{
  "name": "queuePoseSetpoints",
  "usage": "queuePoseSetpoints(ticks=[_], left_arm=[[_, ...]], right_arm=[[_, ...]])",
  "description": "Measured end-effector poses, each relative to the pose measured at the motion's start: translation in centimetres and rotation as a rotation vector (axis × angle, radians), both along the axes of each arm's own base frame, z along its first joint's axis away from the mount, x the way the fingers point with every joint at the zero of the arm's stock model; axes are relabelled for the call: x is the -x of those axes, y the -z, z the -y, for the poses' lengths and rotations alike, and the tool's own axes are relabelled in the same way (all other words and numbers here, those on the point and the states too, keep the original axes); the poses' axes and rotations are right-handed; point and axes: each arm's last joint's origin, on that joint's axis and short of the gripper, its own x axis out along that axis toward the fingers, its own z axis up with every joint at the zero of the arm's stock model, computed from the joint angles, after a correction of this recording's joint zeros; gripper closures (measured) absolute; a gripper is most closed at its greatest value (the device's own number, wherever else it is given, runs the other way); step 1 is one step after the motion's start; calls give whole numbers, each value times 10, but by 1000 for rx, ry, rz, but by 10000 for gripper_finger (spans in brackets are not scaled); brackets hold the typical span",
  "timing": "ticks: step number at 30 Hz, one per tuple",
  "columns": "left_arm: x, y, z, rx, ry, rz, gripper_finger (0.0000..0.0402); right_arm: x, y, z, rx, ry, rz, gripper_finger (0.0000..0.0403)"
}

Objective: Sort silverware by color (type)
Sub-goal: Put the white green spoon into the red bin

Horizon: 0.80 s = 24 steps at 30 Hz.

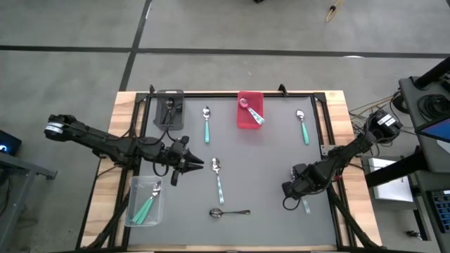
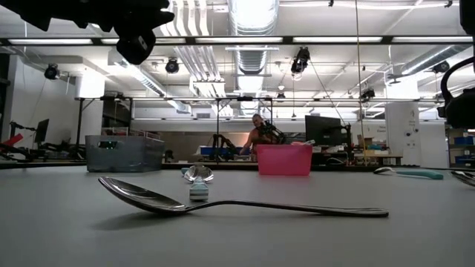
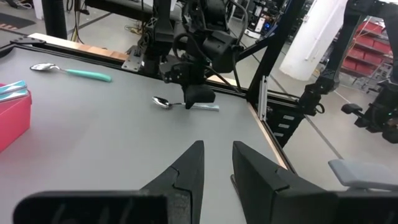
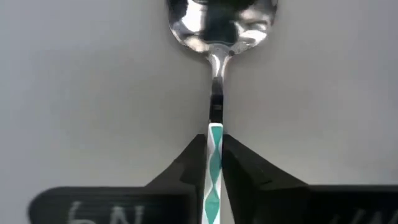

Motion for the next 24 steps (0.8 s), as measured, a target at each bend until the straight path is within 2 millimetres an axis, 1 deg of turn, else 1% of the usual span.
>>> queuePoseSetpoints(ticks=[2,7,9,13,16,19,24], left_arm=[[0,0,0,0,0,0,335],[0,0,0,-1,0,-1,335],[0,0,0,-1,0,-1,335],[0,0,-1,-10,-15,1,335],[0,0,-1,-16,-43,1,335],[0,0,-1,-17,-50,1,335],[0,0,-1,-17,-50,1,335]], right_arm=[[0,-1,0,-1,-4,2,382],[-3,-7,-2,-8,-30,17,381],[-8,-12,-5,5,-54,48,382],[-20,-28,-7,42,-95,120,383],[-34,-42,-7,59,-122,196,383],[-48,-57,-2,73,-154,256,383],[-72,-84,13,108,-215,340,384]])
